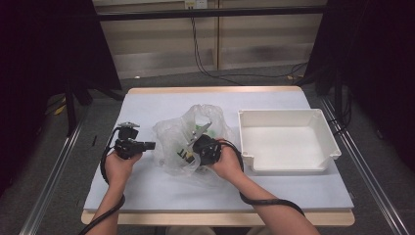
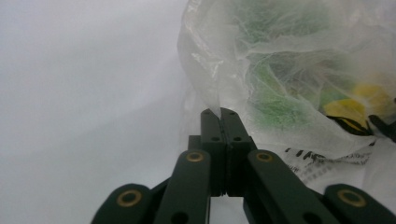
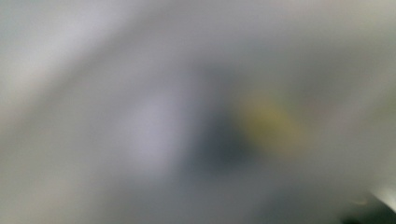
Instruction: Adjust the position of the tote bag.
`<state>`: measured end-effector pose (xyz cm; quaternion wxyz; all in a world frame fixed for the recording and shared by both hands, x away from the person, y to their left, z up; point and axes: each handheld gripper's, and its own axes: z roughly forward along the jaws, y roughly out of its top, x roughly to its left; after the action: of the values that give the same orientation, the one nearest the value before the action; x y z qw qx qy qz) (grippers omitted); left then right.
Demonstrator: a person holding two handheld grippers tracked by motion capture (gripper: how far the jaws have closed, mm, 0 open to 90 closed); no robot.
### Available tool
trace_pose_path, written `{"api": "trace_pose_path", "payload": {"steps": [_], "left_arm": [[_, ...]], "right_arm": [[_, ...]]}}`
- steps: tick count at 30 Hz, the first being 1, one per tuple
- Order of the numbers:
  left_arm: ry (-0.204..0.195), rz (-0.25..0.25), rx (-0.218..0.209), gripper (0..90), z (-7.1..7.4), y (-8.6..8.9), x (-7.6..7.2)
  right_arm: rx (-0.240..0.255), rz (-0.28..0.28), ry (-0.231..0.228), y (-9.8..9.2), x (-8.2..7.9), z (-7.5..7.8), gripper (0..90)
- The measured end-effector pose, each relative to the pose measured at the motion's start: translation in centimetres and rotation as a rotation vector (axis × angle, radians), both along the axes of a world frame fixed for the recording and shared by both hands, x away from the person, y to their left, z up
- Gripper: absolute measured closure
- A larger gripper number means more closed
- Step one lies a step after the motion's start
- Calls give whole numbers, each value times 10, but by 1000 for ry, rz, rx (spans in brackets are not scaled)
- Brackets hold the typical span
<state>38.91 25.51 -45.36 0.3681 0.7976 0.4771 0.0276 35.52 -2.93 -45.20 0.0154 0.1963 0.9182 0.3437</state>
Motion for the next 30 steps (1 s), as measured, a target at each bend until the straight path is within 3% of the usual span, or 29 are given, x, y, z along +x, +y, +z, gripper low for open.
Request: {"api": "trace_pose_path", "payload": {"steps": [3,5,9,12,14,15,17,18,22,25,30], "left_arm": [[21,22,31,900,-8,9,-6],[44,5,48,900,-11,15,-9],[48,15,54,900,-17,20,-16],[45,34,33,900,-19,23,-18],[43,2,46,893,-17,23,-18],[32,-5,57,866,-15,22,-19],[-2,-7,24,650,-12,22,-19],[11,-17,7,641,-8,23,-19],[-9,-32,-26,527,5,21,-19],[-36,-39,-24,416,15,18,-17],[-76,-52,-1,324,30,13,-11]], "right_arm": [[-3,-7,2,-2,-3,-1,875],[-13,-12,3,-4,-5,-2,881],[-25,-26,20,-11,-6,-5,894],[-40,-28,21,-14,-6,-7,898],[-38,-31,27,-16,-7,-8,897],[-38,-36,26,-16,-7,-8,897],[-34,-34,19,-16,-7,-7,897],[-36,-30,16,-16,-7,-7,897],[-35,-34,18,-17,-6,-6,896],[-33,-34,18,-17,-6,-7,896],[-32,-30,18,-16,-5,-9,896]]}}
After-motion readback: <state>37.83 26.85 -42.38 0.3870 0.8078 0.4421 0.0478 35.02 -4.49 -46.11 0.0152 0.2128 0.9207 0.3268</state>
